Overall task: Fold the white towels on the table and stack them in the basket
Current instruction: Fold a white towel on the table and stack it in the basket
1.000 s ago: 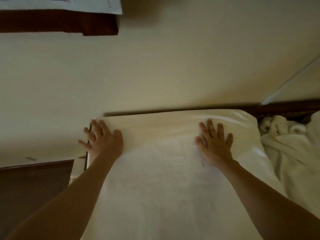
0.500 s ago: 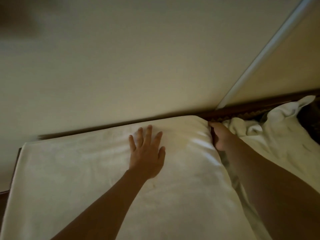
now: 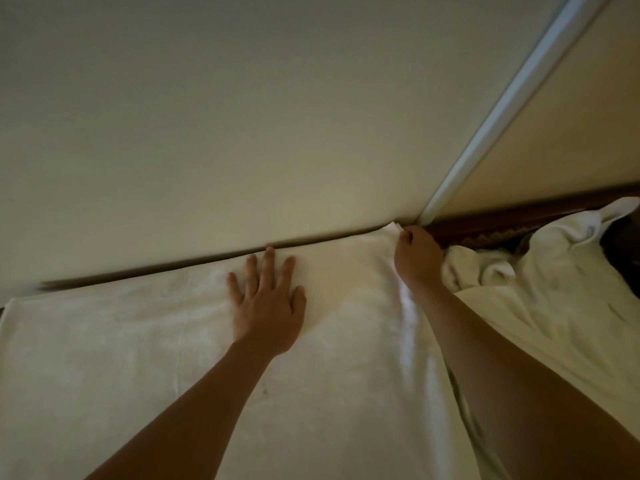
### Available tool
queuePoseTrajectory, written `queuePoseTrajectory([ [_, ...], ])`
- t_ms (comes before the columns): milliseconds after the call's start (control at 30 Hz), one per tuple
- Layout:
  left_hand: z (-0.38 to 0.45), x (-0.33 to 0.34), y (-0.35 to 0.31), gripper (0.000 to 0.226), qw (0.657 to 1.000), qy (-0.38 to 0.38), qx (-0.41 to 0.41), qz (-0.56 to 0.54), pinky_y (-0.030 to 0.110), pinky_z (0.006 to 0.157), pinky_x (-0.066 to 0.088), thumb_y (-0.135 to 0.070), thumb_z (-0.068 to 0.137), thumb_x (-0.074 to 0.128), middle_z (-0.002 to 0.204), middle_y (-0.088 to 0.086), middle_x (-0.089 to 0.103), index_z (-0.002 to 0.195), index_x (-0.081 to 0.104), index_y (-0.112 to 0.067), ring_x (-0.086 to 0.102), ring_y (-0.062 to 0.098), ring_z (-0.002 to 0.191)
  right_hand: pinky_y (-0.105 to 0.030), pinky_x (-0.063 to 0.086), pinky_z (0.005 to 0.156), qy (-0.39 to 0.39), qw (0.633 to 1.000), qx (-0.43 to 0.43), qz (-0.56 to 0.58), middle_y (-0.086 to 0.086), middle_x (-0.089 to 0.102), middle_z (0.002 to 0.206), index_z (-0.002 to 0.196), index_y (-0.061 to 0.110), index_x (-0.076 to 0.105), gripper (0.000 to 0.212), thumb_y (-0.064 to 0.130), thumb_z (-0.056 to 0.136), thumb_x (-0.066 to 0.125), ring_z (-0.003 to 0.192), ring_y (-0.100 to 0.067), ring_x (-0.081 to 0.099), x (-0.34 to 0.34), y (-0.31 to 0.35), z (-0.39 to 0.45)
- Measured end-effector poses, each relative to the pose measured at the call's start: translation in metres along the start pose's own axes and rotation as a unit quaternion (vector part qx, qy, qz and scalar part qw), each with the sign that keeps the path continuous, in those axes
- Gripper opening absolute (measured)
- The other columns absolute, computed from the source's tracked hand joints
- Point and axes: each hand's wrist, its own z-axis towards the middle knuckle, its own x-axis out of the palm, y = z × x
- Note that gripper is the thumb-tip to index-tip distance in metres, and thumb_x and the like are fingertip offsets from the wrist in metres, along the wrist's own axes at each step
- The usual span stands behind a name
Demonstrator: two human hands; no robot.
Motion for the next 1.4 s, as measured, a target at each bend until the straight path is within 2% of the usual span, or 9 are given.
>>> queuePoseTrajectory([
  [133, 0.0, 0.002, 0.0, 0.075, 1.0, -0.013, 0.0, -0.004, 0.059, 0.124, -0.008, -0.062, 0.092, -0.006, 0.17, 0.0, -0.018, 0.163, -0.003, -0.037, -0.016, 0.028, 0.157, -0.028, 0.033, 0.077, 0.008, 1.0, -0.014, 0.008, -0.008, 0.066, 0.101, 0.107, 0.004, 0.068, 0.033, 0.035, 0.099, 0.064, 0.1, -0.027, 0.061, 0.0, -0.006, 0.0],
  [233, 0.002, 0.001, 0.0, 0.075, 1.0, -0.004, 0.001, 0.0, 0.059, 0.124, -0.007, -0.063, 0.092, -0.006, 0.17, -0.001, -0.019, 0.162, -0.005, -0.037, -0.018, 0.027, 0.156, -0.029, 0.032, 0.074, 0.01, 0.999, -0.03, -0.019, -0.008, 0.064, 0.089, 0.093, 0.003, 0.067, 0.028, 0.029, 0.1, 0.062, 0.095, -0.035, 0.063, -0.002, -0.013, 0.004],
  [467, 0.002, 0.003, 0.001, 0.071, 1.0, -0.009, 0.004, 0.003, 0.059, 0.124, -0.008, -0.06, 0.095, 0.0, 0.17, -0.002, -0.018, 0.162, -0.004, -0.038, -0.017, 0.026, 0.157, -0.043, 0.044, 0.082, -0.018, 0.991, -0.076, -0.106, -0.022, 0.067, 0.108, 0.101, 0.004, 0.069, 0.028, 0.023, 0.105, 0.049, 0.105, -0.043, 0.057, 0.003, -0.004, 0.018],
  [600, 0.005, -0.001, -0.007, 0.069, 1.0, 0.001, -0.011, -0.012, 0.062, 0.123, -0.009, -0.056, 0.098, 0.008, 0.171, 0.0, -0.016, 0.163, 0.001, -0.035, -0.016, 0.03, 0.156, -0.055, 0.035, 0.103, -0.012, 0.983, 0.01, -0.183, -0.017, 0.048, 0.134, 0.119, 0.016, 0.068, 0.033, 0.031, 0.104, 0.043, 0.125, -0.041, 0.042, 0.004, 0.002, 0.017],
  [733, 0.002, -0.004, -0.035, 0.068, 0.999, -0.024, 0.041, -0.027, 0.062, 0.123, -0.008, -0.046, 0.097, 0.012, 0.171, 0.004, -0.013, 0.163, 0.007, -0.032, -0.016, 0.035, 0.156, -0.051, 0.043, 0.087, -0.077, 0.962, -0.065, -0.255, -0.019, 0.055, 0.13, 0.126, 0.009, 0.059, 0.039, 0.02, 0.091, 0.048, 0.111, -0.041, 0.052, 0.019, 0.018, -0.017],
  [833, 0.007, 0.002, -0.058, 0.064, 0.993, -0.014, 0.114, -0.019, 0.063, 0.123, -0.007, -0.049, 0.1, 0.006, 0.172, 0.002, -0.01, 0.162, 0.008, -0.034, -0.016, 0.031, 0.156, -0.056, 0.039, 0.101, 0.013, 0.951, -0.19, -0.245, -0.013, 0.05, 0.148, 0.14, 0.013, 0.054, 0.048, 0.026, 0.096, 0.041, 0.136, -0.035, 0.046, 0.038, 0.017, -0.052],
  [900, 0.016, 0.004, -0.059, 0.061, 0.993, 0.003, 0.114, 0.006, 0.062, 0.123, -0.006, -0.053, 0.104, 0.006, 0.172, 0.0, -0.012, 0.162, 0.003, -0.037, -0.016, 0.029, 0.157, -0.062, 0.017, 0.119, 0.124, 0.943, -0.165, -0.259, -0.002, 0.02, 0.169, 0.159, 0.021, 0.029, 0.054, 0.033, 0.107, 0.027, 0.156, -0.026, 0.013, 0.044, 0.011, -0.054],
  [1033, 0.023, 0.002, -0.03, 0.068, 0.994, 0.006, 0.106, 0.03, 0.056, 0.125, -0.007, -0.066, 0.101, 0.007, 0.17, -0.002, -0.017, 0.162, -0.003, -0.038, -0.018, 0.024, 0.156, -0.062, -0.001, 0.124, 0.148, 0.938, -0.135, -0.283, 0.006, -0.004, 0.172, 0.164, 0.026, 0.004, 0.06, 0.043, 0.108, 0.017, 0.158, -0.02, -0.008, 0.045, 0.004, -0.046],
  [1400, -0.035, -0.017, 0.17, 0.075, 0.999, -0.01, -0.041, 0.033, 0.054, 0.126, -0.002, -0.073, 0.096, 0.003, 0.172, -0.004, -0.012, 0.162, -0.001, -0.039, -0.011, 0.02, 0.158, -0.065, 0.011, 0.121, 0.133, 0.936, -0.13, -0.298, -0.004, 0.009, 0.17, 0.163, 0.02, 0.013, 0.064, 0.046, 0.104, 0.014, 0.157, -0.024, 0.004, 0.045, 0.009, -0.05],
])
